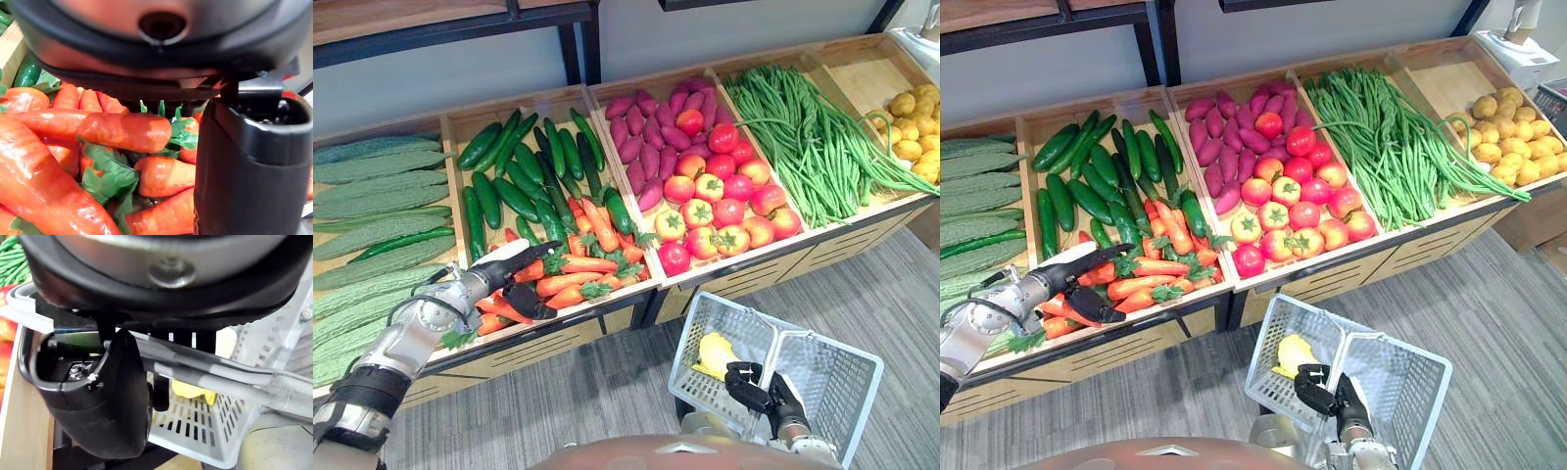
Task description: Pick vegetable in the basket
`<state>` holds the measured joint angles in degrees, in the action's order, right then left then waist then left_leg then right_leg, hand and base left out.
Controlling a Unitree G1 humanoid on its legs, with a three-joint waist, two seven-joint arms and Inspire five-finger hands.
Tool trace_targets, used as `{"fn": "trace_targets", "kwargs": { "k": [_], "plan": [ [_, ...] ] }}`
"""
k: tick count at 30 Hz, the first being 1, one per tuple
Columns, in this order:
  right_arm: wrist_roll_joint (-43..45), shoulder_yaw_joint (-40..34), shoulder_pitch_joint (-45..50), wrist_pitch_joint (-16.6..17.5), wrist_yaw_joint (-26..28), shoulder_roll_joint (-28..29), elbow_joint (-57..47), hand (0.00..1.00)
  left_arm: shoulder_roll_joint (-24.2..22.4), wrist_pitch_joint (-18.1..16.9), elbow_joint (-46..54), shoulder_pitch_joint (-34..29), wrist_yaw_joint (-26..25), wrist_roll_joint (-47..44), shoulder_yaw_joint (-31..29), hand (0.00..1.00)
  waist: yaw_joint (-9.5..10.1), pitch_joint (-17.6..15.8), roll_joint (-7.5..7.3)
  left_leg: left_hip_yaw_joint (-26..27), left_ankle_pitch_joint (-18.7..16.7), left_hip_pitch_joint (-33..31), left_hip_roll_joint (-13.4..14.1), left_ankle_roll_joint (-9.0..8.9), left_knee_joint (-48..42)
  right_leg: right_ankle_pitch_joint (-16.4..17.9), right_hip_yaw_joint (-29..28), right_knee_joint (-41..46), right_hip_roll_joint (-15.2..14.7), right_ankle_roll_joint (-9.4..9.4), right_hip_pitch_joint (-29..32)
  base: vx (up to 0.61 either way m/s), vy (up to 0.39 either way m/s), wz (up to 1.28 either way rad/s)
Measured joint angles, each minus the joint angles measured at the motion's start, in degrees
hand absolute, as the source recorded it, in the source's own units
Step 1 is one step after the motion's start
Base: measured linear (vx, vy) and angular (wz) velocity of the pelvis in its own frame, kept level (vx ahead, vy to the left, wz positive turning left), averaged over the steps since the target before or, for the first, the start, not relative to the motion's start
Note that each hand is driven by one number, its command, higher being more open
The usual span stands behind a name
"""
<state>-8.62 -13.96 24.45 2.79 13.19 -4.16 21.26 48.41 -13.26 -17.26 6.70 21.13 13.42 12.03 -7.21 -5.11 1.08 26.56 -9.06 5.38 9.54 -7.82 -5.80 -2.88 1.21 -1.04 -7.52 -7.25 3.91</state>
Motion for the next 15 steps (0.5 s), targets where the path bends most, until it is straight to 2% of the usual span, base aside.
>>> {"fn": "trace_targets", "kwargs": {
  "k": [6, 15],
  "plan": [
    [-0.2, 0.0, 0.0, -0.3, 0.3, 0.0, -0.9, 0.0, 1.9, -0.6, 1.3, -1.0, 0.1, 0.6, -0.3, 1.0, 0.01, -0.6, 0.13, 0.0, 0.0, 0.0, 0.2, -0.01, 0.0, 0.1, 0.0, 0.0, 0.5, 0.16, 0.0, -0.01, -0.009, 0.0],
    [-0.7, -0.1, 0.0, -0.5, 1.3, 0.1, -2.7, 0.0, 2.2, -1.3, 2.2, -1.8, 0.1, 0.8, -2.1, 1.0, -0.04, -1.6, 0.47, 0.0, 0.0, -0.1, 0.2, -0.01, 0.0, 0.2, -0.2, 0.0, 0.6, 0.35, 0.3, 0.0, -0.003, 0.0]
  ]
}}
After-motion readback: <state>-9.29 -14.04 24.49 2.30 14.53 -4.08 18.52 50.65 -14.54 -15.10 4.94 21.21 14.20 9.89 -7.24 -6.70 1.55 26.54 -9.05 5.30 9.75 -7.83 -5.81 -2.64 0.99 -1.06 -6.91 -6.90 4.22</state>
